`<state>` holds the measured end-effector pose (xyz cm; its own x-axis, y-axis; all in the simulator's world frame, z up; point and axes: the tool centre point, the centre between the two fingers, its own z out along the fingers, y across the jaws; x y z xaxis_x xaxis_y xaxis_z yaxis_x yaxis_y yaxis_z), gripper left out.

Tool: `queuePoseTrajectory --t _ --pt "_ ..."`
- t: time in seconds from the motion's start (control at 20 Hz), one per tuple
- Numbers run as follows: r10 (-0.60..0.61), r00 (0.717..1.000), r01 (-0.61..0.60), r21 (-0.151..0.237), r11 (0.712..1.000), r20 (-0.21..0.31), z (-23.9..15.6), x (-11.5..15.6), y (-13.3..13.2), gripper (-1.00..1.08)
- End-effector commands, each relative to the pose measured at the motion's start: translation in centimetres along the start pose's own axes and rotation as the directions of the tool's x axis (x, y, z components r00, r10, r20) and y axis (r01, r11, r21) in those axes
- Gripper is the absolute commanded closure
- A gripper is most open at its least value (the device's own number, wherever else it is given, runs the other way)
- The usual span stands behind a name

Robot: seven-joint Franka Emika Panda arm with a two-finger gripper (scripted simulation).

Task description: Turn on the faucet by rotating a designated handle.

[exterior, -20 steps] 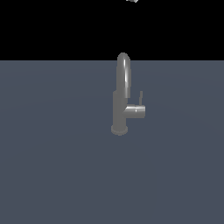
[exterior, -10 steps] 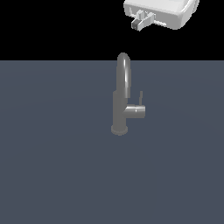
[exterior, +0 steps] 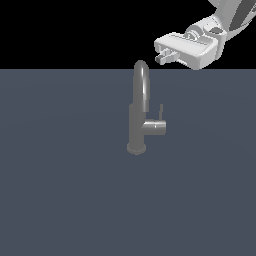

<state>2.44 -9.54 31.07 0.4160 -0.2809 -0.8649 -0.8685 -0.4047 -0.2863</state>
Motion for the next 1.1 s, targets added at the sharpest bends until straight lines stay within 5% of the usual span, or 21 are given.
queuePoseTrajectory --t 0.0,0.55,1.05 --pt "0.05 0.997 -0.053 0.051 0.997 0.053 0.1 2.1 0.2 1.08" --pt "0.227 0.929 -0.299 0.229 0.926 0.293 2.3 10.5 2.1 1.08" --pt "0.284 0.868 -0.417 0.286 0.863 0.407 4.3 14.0 3.3 1.08"
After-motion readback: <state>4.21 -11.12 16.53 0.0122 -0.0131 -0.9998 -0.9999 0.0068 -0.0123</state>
